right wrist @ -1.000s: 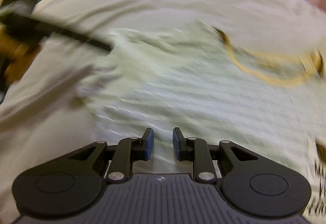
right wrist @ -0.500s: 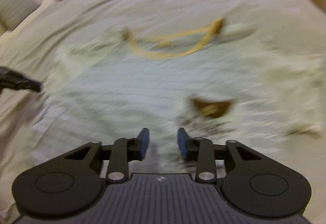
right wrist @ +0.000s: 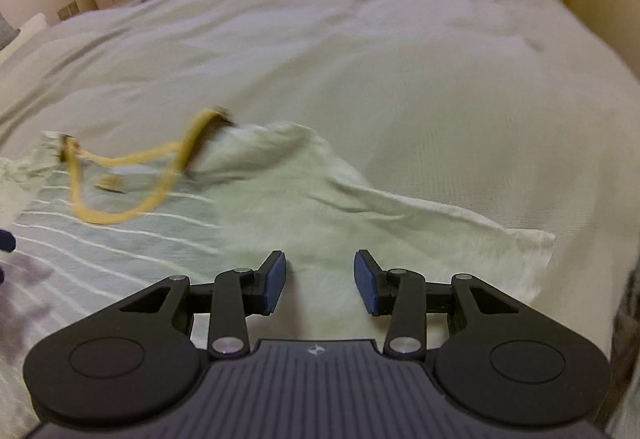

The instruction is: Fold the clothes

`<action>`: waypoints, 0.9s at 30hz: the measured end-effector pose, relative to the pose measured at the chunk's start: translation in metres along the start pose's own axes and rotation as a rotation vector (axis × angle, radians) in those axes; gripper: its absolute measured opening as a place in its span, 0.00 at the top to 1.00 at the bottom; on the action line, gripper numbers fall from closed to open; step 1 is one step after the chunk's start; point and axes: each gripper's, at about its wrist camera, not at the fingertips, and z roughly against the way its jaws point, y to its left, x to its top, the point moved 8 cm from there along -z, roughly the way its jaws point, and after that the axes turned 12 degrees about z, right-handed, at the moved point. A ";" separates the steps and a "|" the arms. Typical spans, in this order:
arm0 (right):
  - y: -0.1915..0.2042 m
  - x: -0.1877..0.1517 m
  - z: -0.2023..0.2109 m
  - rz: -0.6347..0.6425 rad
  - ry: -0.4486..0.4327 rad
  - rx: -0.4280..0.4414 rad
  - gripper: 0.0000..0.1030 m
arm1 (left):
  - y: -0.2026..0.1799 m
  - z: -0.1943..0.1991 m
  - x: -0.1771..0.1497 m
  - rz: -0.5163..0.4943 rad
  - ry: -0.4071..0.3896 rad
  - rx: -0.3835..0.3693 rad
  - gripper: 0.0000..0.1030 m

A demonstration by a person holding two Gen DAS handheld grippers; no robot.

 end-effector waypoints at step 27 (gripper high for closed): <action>-0.007 -0.067 0.089 -0.151 -0.166 -0.098 0.67 | -0.040 -0.113 0.102 -0.250 0.050 -0.058 0.68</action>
